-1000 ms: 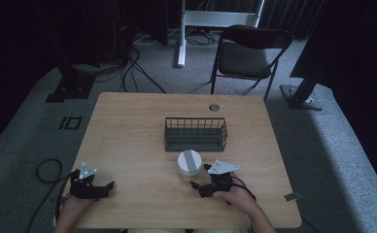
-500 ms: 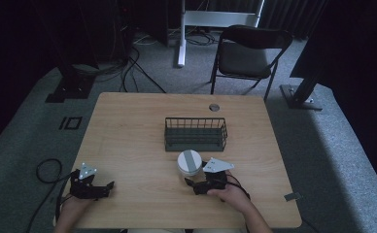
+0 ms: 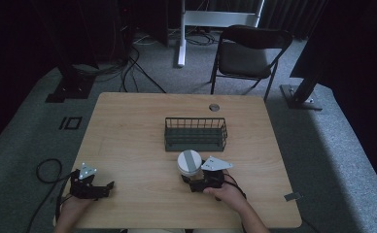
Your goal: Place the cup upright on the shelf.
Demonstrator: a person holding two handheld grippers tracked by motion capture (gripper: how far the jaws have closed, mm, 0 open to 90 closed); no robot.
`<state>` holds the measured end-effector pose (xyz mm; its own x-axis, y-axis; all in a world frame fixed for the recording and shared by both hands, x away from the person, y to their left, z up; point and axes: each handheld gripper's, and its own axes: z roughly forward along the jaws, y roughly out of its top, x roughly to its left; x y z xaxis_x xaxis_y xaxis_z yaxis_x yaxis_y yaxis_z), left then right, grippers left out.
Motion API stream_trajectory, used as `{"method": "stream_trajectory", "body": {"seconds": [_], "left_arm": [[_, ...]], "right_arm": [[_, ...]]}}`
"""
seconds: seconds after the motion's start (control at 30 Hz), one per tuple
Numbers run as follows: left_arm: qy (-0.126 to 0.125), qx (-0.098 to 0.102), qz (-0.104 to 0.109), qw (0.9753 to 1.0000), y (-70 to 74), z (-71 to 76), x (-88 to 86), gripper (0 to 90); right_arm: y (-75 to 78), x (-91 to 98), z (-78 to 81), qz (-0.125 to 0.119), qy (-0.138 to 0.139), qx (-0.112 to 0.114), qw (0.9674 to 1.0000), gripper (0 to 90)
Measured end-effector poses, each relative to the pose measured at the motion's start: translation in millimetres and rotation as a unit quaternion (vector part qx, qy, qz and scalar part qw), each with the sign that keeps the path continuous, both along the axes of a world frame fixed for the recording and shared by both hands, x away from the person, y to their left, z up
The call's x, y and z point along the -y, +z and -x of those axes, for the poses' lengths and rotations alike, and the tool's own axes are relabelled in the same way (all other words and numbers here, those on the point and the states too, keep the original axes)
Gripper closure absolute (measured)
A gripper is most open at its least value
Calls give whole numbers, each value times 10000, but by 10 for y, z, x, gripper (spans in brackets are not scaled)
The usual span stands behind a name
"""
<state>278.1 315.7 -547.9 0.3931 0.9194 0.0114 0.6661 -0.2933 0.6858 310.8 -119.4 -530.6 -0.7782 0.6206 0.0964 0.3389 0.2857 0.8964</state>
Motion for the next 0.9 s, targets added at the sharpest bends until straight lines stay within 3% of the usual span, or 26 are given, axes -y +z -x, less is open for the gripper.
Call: {"method": "stream_trajectory", "body": {"seconds": [0.33,0.9], "left_arm": [[-1,-1,-2,10000,0,0,0,5],[-5,-2,-4,10000,1,0,-1,5]], "right_arm": [[-26,-25,-31,-116,-122,-27,9999,128],[-31,-111,-11,155,-198,311,9992,182]]}}
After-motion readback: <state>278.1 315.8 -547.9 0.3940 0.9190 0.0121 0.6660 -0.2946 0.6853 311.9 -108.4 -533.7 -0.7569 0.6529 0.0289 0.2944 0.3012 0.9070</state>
